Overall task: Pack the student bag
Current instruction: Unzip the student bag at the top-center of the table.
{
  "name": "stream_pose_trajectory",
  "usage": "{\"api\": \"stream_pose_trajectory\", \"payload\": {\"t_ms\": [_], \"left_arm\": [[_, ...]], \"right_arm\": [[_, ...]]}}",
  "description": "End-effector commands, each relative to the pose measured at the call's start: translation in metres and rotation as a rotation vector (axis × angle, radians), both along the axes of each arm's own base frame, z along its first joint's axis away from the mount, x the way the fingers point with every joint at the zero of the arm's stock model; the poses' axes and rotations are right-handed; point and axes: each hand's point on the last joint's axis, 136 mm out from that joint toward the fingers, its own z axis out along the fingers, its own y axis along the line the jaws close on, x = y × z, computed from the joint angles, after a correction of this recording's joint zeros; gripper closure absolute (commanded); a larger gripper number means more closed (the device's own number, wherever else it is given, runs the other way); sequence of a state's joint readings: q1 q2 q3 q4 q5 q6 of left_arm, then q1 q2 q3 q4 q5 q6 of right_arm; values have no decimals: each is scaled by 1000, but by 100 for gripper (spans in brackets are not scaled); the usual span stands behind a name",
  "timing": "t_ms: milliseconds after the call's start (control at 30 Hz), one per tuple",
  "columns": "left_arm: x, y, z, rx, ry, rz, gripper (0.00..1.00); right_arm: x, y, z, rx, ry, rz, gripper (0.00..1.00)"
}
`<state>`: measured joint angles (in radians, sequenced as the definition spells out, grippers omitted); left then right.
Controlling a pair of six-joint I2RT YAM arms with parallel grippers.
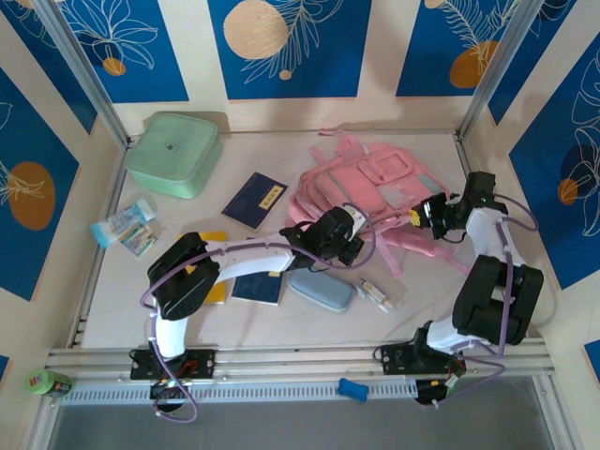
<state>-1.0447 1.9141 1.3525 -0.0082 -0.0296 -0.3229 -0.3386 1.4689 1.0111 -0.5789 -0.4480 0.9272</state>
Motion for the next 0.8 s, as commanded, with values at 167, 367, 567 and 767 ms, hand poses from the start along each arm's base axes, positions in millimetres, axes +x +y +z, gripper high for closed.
{"api": "stream_pose_trajectory", "payload": {"t_ms": [167,367,567,767], "left_arm": [[4,-7,31,-40,9,5,100],[6,-22,36,-68,31,-15,100],[4,-30,38,-103,57,-27,100],[4,-33,41,-104,62,-27,100]], "right_arm": [[18,-2,33,-70,-181,64,46],[-35,46,20,66,-93,181,29],[-60,94,3,186,-60,219,26],[-37,103,-9,142,-44,212,39]]}}
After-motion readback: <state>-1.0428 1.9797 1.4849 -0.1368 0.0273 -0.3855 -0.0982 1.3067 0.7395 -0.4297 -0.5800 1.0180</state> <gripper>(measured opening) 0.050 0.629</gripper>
